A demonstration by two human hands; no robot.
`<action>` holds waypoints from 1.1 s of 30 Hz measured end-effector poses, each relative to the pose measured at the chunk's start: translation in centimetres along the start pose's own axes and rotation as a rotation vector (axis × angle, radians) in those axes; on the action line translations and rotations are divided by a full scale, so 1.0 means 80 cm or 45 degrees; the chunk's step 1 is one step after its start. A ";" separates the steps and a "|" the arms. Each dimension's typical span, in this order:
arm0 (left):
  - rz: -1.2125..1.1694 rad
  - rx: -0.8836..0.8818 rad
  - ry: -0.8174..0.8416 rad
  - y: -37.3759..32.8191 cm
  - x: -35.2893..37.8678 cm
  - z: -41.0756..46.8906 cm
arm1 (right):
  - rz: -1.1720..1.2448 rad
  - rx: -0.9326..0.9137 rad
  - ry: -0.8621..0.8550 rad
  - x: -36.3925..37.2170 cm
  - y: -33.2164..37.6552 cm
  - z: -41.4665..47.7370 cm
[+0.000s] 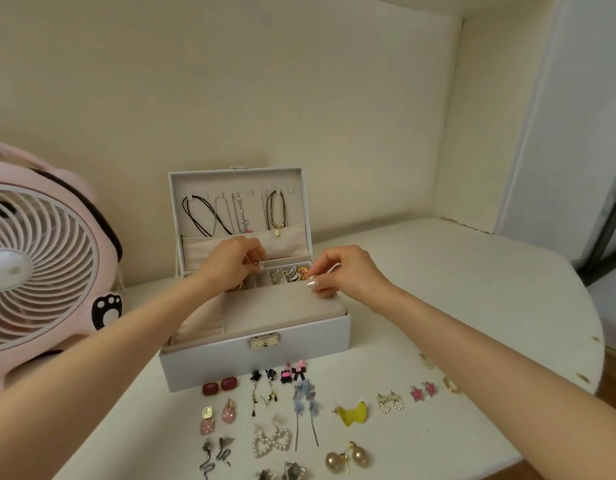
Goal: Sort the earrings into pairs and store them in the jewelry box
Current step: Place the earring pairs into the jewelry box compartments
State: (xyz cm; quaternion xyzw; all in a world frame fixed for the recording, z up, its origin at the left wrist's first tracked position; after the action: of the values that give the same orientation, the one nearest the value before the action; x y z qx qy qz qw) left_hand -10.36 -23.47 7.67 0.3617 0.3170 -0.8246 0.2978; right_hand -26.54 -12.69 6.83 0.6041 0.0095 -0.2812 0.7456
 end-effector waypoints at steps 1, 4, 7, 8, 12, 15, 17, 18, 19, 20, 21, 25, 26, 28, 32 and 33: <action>0.041 0.033 0.002 0.002 0.002 0.004 | 0.000 0.000 -0.010 0.003 -0.001 0.004; 0.140 0.170 0.003 -0.001 0.008 0.012 | 0.015 0.007 -0.025 0.010 -0.008 0.013; 0.151 0.292 0.031 -0.008 0.016 0.015 | 0.045 0.006 -0.025 0.013 -0.014 0.016; 0.155 0.316 0.034 -0.010 0.018 0.016 | 0.053 0.002 -0.023 0.014 -0.015 0.017; 0.139 0.362 0.000 -0.015 0.020 0.020 | 0.079 0.001 -0.005 0.014 -0.016 0.017; 0.123 0.400 -0.014 -0.019 0.022 0.019 | 0.078 -0.011 0.004 0.014 -0.016 0.014; 0.101 0.415 -0.013 -0.019 0.022 0.019 | 0.060 -0.031 0.002 0.013 -0.016 0.014; 0.094 0.426 -0.005 -0.018 0.022 0.018 | 0.052 -0.041 0.000 0.013 -0.015 0.013; 0.088 0.437 0.008 -0.018 0.022 0.018 | 0.050 -0.046 0.000 0.012 -0.015 0.013; 0.078 0.451 0.020 -0.018 0.023 0.018 | 0.056 -0.045 0.000 0.012 -0.015 0.013; 0.063 0.464 0.027 -0.017 0.023 0.018 | 0.064 -0.040 0.003 0.012 -0.015 0.013; 0.035 0.517 0.041 -0.015 0.024 0.017 | 0.060 -0.040 0.006 0.012 -0.016 0.012; 0.033 0.525 0.042 -0.016 0.024 0.016 | 0.055 -0.045 0.005 0.012 -0.016 0.012; 0.029 0.529 0.041 -0.017 0.024 0.016 | 0.042 -0.053 0.006 0.011 -0.015 0.012; -0.006 0.460 0.075 -0.017 0.026 0.017 | 0.043 -0.054 0.011 0.011 -0.014 0.010; -0.013 0.446 0.088 -0.016 0.027 0.018 | 0.035 -0.057 0.011 0.011 -0.014 0.010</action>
State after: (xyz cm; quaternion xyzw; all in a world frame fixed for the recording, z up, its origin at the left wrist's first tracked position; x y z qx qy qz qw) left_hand -13.09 -24.29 7.15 0.4346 0.1805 -0.8558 0.2148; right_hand -26.54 -13.88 5.71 0.5885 0.0108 -0.2679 0.7627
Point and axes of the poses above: each hand's wrist, its own z-axis towards the middle knuckle, its own x-axis out of the palm, y = z × x, the point moved 7 cm from there along z, towards the middle knuckle, and after that the axes turned 12 degrees about -y, right-handed, at the moved point
